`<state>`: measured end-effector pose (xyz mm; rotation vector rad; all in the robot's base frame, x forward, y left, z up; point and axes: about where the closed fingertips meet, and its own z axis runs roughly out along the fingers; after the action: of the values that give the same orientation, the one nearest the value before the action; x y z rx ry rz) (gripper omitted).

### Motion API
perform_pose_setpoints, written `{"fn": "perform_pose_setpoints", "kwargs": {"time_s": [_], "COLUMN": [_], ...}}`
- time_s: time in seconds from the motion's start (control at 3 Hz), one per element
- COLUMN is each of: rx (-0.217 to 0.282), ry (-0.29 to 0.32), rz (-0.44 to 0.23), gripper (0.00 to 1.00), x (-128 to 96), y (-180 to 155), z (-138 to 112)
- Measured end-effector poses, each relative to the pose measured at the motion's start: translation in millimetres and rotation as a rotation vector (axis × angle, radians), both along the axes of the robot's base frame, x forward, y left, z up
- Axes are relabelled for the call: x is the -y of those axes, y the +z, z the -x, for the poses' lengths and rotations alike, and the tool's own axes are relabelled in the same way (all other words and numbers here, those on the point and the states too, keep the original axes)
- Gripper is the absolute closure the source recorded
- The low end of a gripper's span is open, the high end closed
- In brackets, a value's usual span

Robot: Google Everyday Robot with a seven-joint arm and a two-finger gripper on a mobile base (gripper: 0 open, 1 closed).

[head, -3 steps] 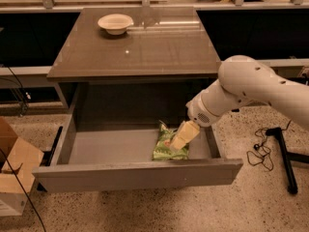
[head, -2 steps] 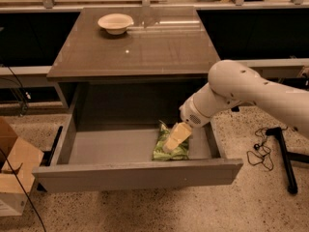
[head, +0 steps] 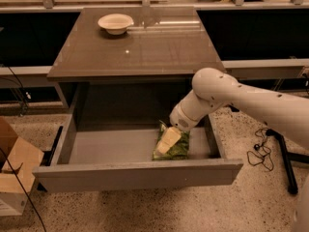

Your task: Pick green jalapeno chip bag from top drawer and place on counter

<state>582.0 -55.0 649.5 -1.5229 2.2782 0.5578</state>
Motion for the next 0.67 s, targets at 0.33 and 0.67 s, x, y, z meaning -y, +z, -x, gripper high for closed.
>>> {"fn": "perform_pose_setpoints", "kwargs": {"time_s": [0.33,0.67], "rx": [-0.051,-0.090], "ry": [-0.017,-0.052], "rz": [0.026,0.051], "gripper": [0.00,0.18], "x": [9,22], "y": [-21,-30], "z": [8,23]}}
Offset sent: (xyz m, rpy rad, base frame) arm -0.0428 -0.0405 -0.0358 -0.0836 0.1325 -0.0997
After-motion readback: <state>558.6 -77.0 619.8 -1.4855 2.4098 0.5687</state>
